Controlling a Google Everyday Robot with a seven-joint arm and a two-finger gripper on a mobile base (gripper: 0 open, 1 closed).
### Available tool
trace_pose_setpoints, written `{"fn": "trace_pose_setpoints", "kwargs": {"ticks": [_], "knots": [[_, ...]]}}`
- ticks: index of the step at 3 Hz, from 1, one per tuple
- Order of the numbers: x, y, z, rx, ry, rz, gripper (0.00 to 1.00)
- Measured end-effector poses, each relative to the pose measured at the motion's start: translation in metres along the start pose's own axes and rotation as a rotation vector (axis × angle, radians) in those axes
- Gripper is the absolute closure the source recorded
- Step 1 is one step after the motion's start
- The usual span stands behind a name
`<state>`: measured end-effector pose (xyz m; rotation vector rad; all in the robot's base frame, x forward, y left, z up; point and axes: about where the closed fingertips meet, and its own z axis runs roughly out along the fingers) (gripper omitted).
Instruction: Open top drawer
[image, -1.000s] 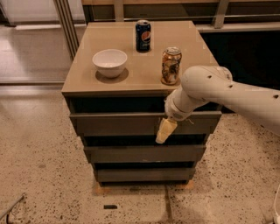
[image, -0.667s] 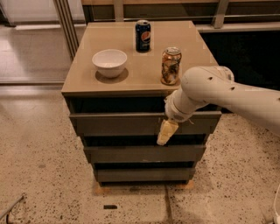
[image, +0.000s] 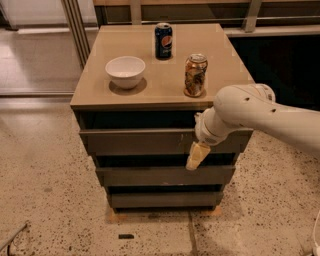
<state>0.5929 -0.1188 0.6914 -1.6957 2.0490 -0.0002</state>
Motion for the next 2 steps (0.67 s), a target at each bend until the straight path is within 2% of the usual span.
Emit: {"fn": "trace_pose_setpoints", "kwargs": {"ticks": [2], "knots": [[0.032, 0.002, 0.006, 0.009, 0.013, 0.047, 0.0]]}}
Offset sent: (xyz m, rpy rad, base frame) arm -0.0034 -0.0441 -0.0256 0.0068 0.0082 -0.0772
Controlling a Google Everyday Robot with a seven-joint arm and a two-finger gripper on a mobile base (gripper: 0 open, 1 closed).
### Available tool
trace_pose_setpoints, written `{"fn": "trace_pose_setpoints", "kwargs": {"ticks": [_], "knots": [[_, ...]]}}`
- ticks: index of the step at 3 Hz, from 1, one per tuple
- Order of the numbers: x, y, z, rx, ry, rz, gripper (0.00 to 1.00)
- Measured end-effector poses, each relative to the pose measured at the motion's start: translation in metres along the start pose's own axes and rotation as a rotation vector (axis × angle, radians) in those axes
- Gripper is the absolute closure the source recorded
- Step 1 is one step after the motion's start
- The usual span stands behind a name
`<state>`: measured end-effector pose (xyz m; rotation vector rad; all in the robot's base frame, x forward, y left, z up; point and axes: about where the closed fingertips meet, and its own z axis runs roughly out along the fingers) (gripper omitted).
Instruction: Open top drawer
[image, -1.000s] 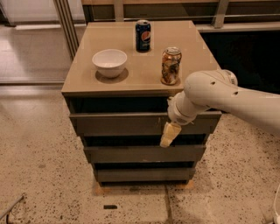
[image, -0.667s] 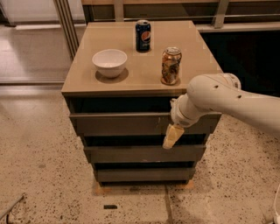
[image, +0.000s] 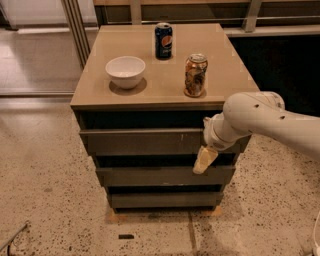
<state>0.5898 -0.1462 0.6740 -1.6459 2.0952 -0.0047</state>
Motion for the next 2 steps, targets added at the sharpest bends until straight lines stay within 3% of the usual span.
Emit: {"fn": "trace_pose_setpoints", "kwargs": {"ticks": [2], "knots": [[0.0121, -0.0175, 0.0125, -0.004, -0.011, -0.008, 0.0]]}}
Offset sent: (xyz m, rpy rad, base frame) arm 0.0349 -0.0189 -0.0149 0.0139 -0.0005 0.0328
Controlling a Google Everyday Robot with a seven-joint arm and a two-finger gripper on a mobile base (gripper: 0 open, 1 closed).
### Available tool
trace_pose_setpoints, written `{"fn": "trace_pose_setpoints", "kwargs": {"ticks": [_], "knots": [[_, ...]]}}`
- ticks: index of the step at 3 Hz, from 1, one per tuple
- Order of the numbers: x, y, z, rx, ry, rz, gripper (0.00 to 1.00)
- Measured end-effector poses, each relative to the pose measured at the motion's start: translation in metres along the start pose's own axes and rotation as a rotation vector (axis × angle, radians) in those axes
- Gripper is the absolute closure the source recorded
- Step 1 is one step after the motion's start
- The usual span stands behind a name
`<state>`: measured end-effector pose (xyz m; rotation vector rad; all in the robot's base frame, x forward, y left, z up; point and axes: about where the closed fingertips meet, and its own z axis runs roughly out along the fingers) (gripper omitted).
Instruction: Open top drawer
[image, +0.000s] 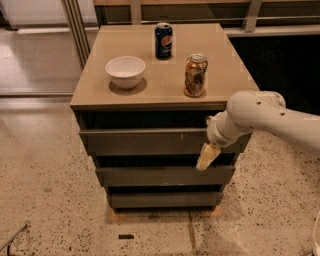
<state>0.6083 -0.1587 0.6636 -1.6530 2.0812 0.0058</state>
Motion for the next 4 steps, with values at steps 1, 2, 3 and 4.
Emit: {"fn": "trace_pose_setpoints", "kwargs": {"ticks": [1, 2, 3, 4], "knots": [[-0.001, -0.01, 0.014, -0.054, 0.011, -0.048, 0.0], [-0.002, -0.013, 0.025, -0.118, 0.035, -0.099, 0.0], [-0.001, -0.011, 0.026, -0.125, 0.034, -0.094, 0.0], [0.003, -0.003, 0.026, -0.149, 0.023, -0.073, 0.0]]}}
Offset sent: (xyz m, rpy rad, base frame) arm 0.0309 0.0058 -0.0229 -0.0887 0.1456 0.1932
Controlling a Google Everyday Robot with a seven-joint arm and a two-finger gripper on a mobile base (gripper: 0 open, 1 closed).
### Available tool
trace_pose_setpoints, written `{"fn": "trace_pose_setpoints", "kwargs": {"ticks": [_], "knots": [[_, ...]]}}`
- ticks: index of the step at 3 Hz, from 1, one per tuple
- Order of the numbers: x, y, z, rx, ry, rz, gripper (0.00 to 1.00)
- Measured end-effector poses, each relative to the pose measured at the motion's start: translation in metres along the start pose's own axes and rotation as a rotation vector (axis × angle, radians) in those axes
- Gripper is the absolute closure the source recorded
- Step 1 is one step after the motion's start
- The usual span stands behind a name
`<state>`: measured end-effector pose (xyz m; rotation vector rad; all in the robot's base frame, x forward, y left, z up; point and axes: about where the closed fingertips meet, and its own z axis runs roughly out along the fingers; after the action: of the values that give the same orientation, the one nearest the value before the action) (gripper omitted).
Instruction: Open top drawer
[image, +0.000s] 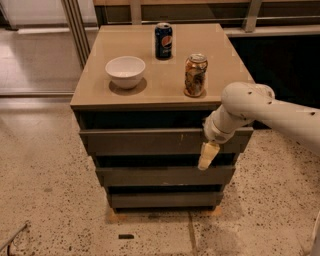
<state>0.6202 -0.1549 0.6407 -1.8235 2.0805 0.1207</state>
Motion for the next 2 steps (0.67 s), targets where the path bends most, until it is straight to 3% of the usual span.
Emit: {"fn": "trace_pose_setpoints", "kwargs": {"ticks": [2], "knots": [[0.0066, 0.0162, -0.0023, -0.049, -0.081, 0.068, 0.0]]}}
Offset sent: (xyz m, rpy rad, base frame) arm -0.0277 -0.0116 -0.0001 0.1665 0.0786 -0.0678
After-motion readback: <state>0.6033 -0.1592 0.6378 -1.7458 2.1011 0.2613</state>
